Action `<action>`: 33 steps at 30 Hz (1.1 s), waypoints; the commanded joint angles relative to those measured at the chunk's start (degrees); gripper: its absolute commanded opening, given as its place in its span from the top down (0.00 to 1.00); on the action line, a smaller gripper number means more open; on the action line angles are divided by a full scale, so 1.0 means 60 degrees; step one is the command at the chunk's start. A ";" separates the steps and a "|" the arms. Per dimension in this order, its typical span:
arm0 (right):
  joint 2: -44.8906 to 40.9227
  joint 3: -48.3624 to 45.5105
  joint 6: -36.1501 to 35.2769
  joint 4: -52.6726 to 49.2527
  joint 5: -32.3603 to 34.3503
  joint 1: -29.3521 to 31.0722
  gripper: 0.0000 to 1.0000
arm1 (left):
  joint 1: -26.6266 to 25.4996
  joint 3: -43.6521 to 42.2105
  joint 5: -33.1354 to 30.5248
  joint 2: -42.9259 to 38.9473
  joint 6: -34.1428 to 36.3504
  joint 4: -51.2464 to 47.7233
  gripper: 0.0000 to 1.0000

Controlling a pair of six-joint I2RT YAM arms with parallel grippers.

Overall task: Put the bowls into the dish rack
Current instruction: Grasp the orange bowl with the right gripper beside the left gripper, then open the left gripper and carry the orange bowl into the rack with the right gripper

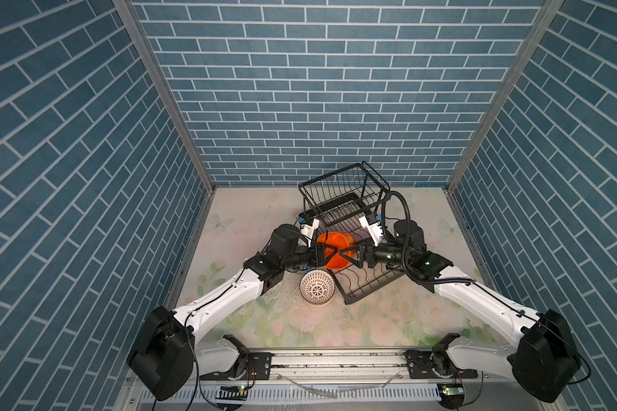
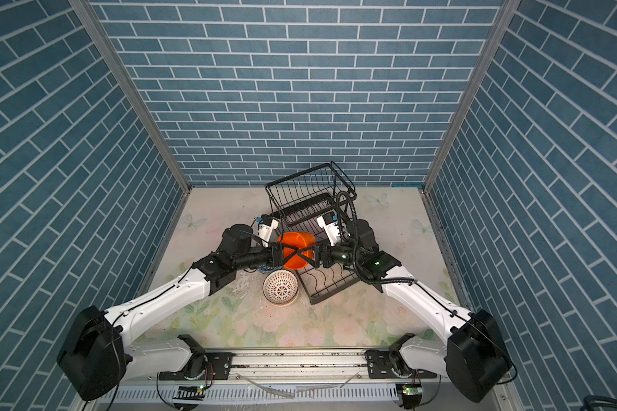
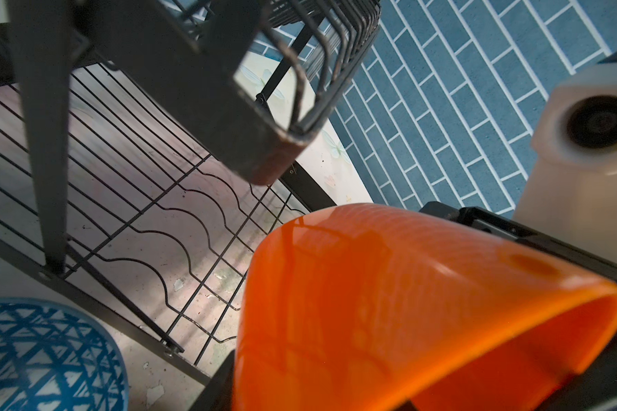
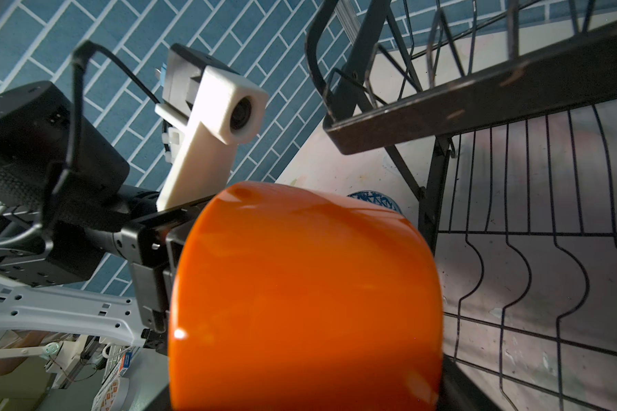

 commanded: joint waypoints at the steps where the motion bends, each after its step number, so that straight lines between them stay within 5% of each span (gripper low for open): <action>1: -0.0146 0.0182 -0.0493 0.0082 0.0437 0.0045 0.37 | -0.0134 -0.0032 0.0364 -0.0022 0.0106 0.0512 0.44; 17: -0.0357 0.0153 -0.1136 -0.0587 0.1824 0.0045 0.41 | -0.0133 -0.0045 0.0271 0.0034 0.0183 0.0426 0.29; 33: -0.0215 0.0285 -0.2964 -0.1622 0.5033 0.0045 0.41 | -0.0134 -0.0044 -0.0610 -0.0818 0.0900 -0.0703 0.17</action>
